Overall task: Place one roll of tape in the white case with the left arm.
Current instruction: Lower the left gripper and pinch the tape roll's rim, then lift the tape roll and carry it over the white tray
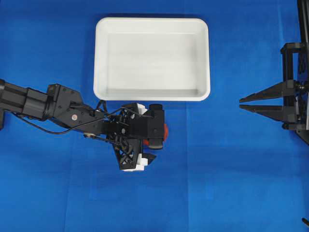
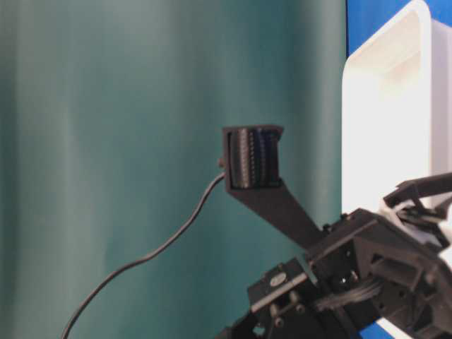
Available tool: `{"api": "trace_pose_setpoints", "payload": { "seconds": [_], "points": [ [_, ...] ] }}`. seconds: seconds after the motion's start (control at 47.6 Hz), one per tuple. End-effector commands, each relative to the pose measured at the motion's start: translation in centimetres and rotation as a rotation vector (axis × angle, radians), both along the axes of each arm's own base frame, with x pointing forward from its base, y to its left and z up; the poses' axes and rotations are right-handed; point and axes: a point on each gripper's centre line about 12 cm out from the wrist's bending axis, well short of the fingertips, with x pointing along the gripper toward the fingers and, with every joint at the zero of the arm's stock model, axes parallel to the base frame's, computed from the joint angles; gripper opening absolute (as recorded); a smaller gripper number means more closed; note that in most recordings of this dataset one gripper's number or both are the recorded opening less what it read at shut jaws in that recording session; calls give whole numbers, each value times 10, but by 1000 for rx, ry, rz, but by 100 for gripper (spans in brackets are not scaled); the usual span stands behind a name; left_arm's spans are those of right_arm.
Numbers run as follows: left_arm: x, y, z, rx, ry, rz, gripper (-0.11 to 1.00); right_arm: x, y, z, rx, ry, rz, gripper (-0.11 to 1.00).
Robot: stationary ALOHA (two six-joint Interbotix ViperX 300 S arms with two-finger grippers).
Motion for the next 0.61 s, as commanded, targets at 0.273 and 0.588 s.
{"api": "trace_pose_setpoints", "payload": {
  "seconds": [0.273,0.588],
  "points": [
    [10,-4,23,43,134,-17,25,3,0,3,1,-6,-2,-11],
    [1,10,102,102,33,-58,25,3,0,3,3,-3,-2,-11]
  ]
}}
